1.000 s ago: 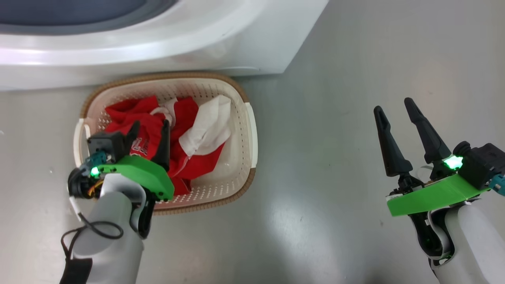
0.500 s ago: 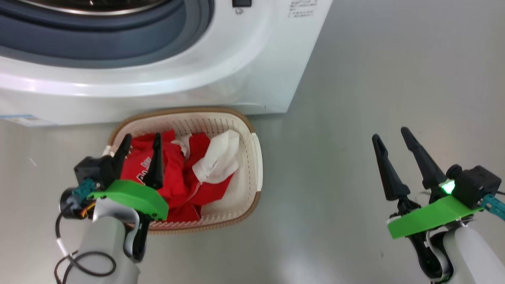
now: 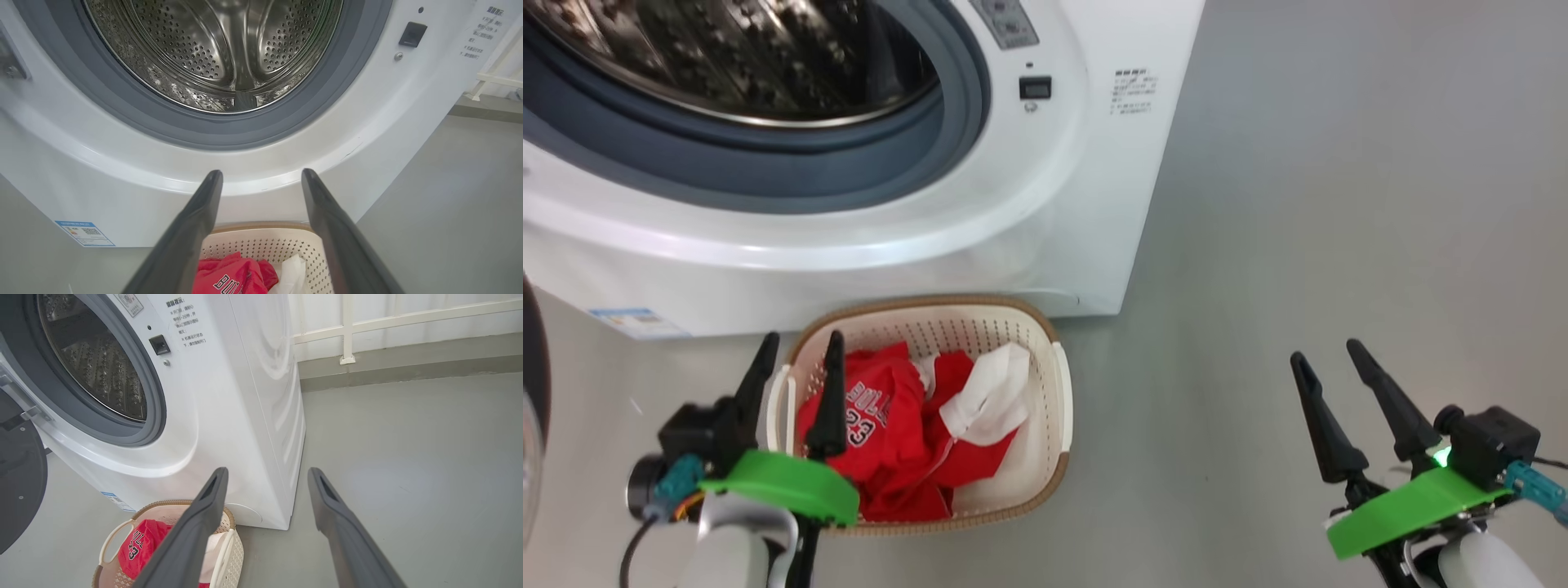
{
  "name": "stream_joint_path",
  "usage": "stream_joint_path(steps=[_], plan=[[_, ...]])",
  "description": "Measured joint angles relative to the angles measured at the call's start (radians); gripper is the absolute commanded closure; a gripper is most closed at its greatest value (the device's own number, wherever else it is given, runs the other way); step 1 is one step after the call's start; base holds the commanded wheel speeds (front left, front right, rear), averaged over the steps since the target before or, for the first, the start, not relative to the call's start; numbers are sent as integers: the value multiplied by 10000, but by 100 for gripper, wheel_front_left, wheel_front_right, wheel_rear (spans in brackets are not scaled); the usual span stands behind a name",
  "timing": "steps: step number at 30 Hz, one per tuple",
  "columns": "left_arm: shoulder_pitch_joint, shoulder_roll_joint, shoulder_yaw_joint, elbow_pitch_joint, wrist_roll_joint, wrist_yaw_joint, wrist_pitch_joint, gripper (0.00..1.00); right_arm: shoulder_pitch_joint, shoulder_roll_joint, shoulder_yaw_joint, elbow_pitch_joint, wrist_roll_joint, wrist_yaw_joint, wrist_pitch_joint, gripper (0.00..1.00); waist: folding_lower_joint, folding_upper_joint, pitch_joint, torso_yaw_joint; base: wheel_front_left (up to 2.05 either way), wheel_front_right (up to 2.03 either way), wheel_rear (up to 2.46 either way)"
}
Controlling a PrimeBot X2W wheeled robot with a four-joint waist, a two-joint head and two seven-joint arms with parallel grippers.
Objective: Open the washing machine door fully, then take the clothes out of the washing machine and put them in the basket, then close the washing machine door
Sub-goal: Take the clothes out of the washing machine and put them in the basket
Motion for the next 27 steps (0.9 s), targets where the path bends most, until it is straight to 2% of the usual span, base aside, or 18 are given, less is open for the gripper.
stream_joint_path(steps=[12,27], plan=[[1959,36,165,-1762,96,17,0,0,886,31,-81,23,0,0,0,0,1,0,-1202,-19,0,0,0],[4038,121,403,-3241,98,272,0,0,2070,38,-207,2,-6,0,2,0,0,0,-2287,9,0,0,0]])
